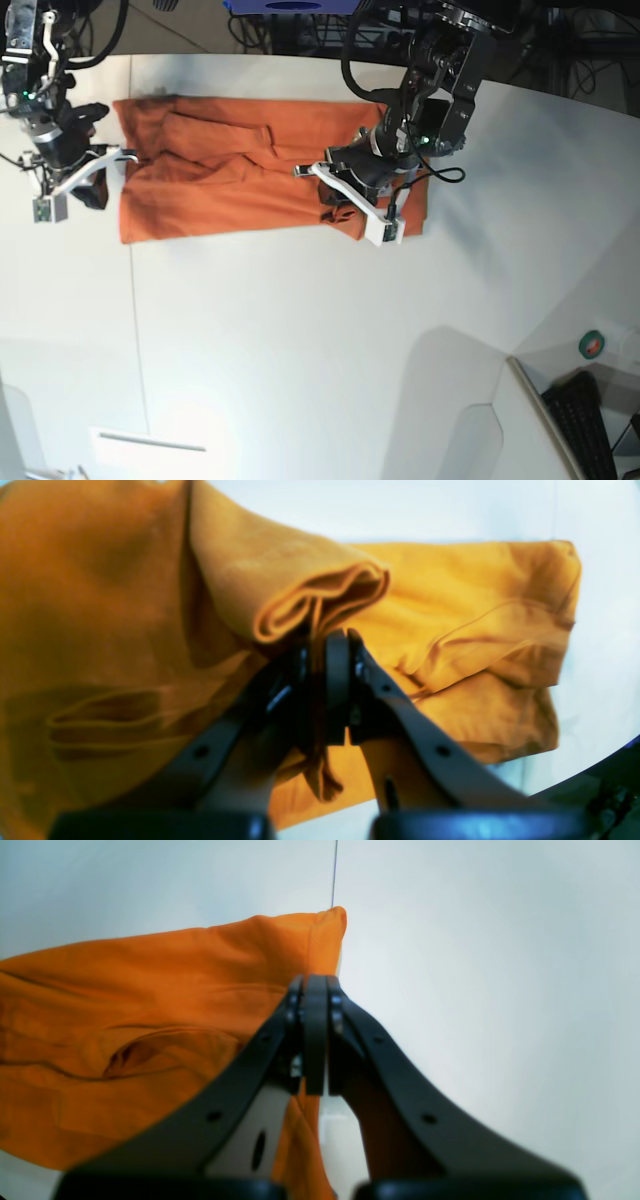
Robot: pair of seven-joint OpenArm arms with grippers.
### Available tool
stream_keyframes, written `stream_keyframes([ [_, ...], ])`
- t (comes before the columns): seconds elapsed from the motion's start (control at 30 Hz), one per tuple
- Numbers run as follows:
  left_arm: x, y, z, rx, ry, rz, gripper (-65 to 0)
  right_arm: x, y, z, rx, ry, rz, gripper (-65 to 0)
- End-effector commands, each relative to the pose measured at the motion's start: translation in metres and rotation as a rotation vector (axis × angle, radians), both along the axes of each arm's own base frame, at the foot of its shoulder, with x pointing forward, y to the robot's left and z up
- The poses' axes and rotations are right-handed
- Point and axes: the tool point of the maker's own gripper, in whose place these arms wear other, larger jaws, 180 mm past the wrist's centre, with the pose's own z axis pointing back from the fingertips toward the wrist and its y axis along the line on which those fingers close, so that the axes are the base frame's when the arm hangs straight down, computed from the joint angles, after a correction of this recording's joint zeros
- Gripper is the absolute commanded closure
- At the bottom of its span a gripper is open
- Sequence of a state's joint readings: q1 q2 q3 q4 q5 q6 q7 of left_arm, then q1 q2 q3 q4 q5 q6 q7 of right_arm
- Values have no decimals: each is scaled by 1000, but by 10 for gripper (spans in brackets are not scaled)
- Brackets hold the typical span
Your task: Layout the t-shirt on the table in an organized manner, then fold the t-shirt properly
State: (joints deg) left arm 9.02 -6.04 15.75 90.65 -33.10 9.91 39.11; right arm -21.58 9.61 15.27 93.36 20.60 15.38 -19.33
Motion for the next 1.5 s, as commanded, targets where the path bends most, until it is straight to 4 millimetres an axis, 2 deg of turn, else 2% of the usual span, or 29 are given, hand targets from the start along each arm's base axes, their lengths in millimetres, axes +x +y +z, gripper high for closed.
stream_keyframes([
  [0.0,11,-5,12,-22,-44,1,0,9,-4,13,-8,-52,-1,0],
  [0.17,11,-18,14,-28,-52,-38,0,9,-4,13,-6,-52,-1,0],
  [0.3,3,-28,4,-22,-22,-76,0,10,-4,13,-6,-54,-1,0],
  [0.4,4,-34,5,-41,-19,-66,0,10,-4,13,-6,-54,-1,0],
  [1.07,4,-43,9,-63,-21,-66,0,8,-4,12,-6,-49,-1,0],
  [1.17,4,-43,8,-65,-19,-66,-112,8,-4,12,-6,-49,-1,0],
  [1.3,3,-45,8,-69,-15,-66,-298,8,-4,12,-6,-49,-1,0],
  [1.37,3,-52,9,-84,-14,-65,-354,8,-4,12,-6,-49,-1,0],
  [1.47,1,-61,11,-102,-12,-75,-398,8,-4,12,-6,-49,-1,0],
])
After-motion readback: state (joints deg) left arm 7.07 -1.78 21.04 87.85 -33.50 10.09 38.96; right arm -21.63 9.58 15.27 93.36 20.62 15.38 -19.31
